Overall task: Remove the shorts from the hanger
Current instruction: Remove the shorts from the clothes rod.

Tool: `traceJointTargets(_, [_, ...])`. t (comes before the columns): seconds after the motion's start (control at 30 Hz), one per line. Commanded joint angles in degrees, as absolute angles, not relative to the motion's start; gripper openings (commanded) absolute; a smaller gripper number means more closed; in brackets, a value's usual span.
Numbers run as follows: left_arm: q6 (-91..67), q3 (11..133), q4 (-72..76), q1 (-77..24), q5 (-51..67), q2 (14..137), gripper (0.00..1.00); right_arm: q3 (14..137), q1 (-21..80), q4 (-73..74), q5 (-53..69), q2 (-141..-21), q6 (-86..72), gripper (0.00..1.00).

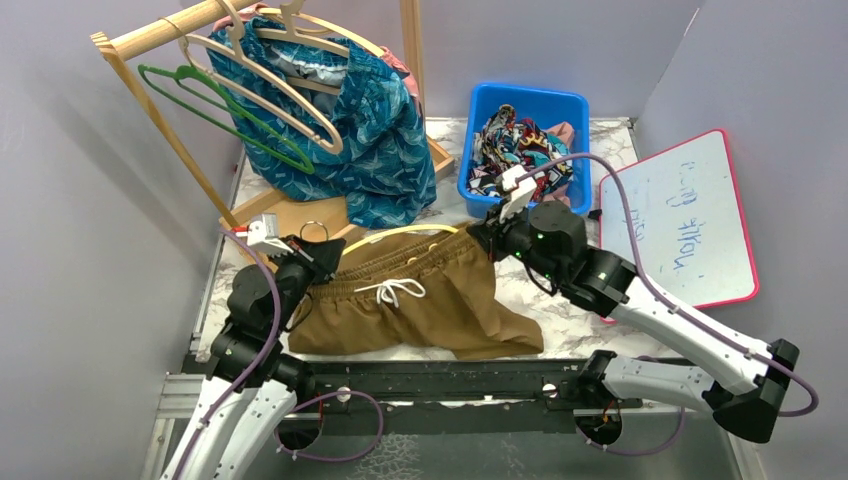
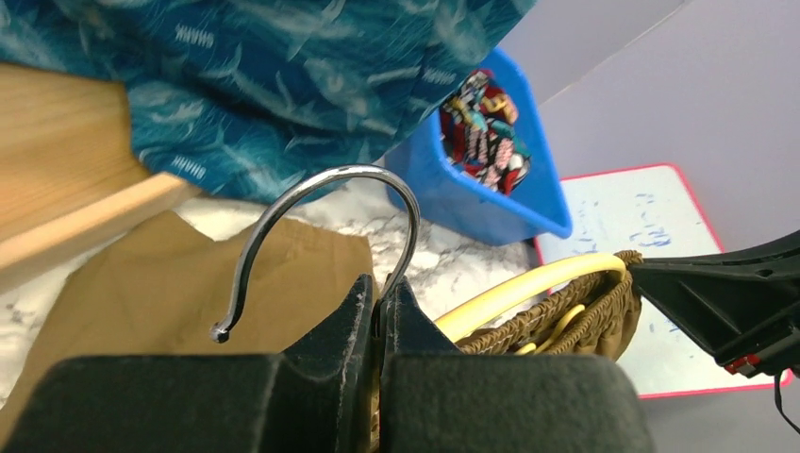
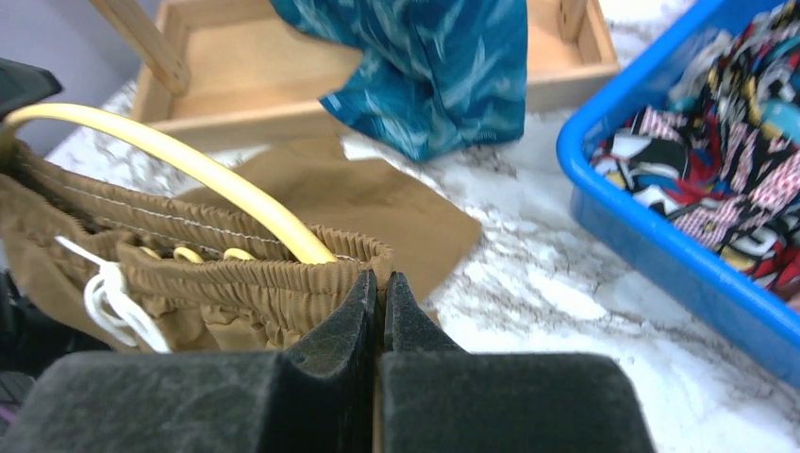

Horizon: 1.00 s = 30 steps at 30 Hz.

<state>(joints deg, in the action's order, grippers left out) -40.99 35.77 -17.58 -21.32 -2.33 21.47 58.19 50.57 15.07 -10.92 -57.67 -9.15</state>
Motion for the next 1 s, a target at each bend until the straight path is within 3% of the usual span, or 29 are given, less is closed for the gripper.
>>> traceJointTargets(0.0, [-43.51, 34.00, -15.41, -20.42, -8.70, 19.34, 0.00, 54.54, 49.66, 17.67, -18.26, -60.07, -11.40, 0.01])
traceJointTargets(0.43, [-45.21, 35.17, -22.59, -20.39, -17.79, 14.70, 0.00, 55.59, 49.03, 16.10, -26.21, -61.52, -13.33, 0.01])
traceJointTargets(0.7, [-43.17, 35.28, -19.51, -20.40, -11.73, 17.83, 0.00, 57.35, 48.78, 11.88, -18.10, -64.61, -10.77, 0.01])
traceJointTargets(0.83, [-41.48, 36.19, -18.81, -20.39, -8.60, 19.94, 0.00, 65.00, 48.78, 18.32, -16.97, -65.46, -11.67, 0.02])
traceJointTargets(0.97, [-41.60, 35.36, -17.89, -20.44, -8.10, 19.89, 0.00, 58.94, 48.78, 11.68, -7.90, -62.71, -6.99, 0.09])
